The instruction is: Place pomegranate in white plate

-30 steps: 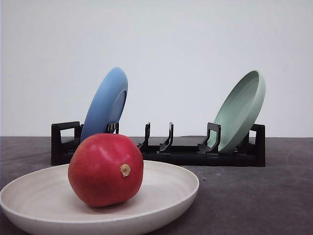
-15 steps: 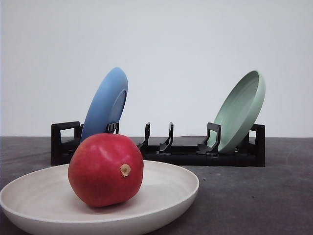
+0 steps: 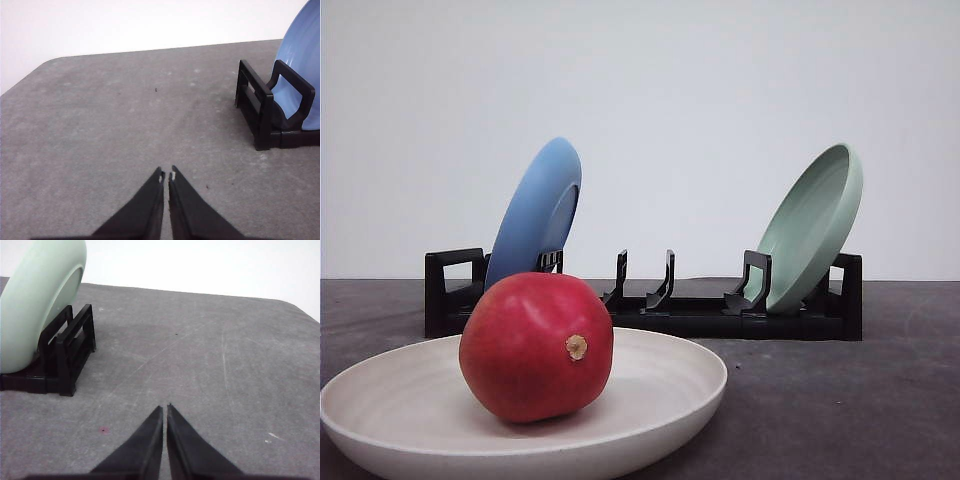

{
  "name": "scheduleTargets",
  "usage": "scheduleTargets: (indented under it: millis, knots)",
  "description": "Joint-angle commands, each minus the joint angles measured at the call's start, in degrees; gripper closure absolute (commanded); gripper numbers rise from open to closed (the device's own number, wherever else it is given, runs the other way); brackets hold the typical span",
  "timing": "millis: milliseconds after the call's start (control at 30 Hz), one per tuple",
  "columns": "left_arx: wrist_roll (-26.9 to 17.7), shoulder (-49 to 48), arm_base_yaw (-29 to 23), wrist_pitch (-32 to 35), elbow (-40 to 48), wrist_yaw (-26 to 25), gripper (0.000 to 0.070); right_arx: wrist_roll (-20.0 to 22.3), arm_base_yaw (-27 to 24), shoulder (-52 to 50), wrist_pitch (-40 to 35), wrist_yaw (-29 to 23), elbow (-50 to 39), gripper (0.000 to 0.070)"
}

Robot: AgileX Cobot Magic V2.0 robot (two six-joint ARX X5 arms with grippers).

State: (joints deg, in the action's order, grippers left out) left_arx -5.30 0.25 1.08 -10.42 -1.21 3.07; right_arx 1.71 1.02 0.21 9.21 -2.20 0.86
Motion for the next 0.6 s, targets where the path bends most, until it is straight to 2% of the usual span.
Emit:
scheduleTargets:
  millis: [0, 567]
  knots:
    - [0.0, -0.1, 0.0, -0.3, 0.5, -0.1, 0.07, 0.1, -0.1, 0.0, -0.6, -0.3, -0.3, 0.0693]
    - [0.0, -0.1, 0.0, -0.3, 0.5, -0.1, 0.07, 0.1, -0.1, 0.0, -0.6, -0.3, -0.3, 0.0693]
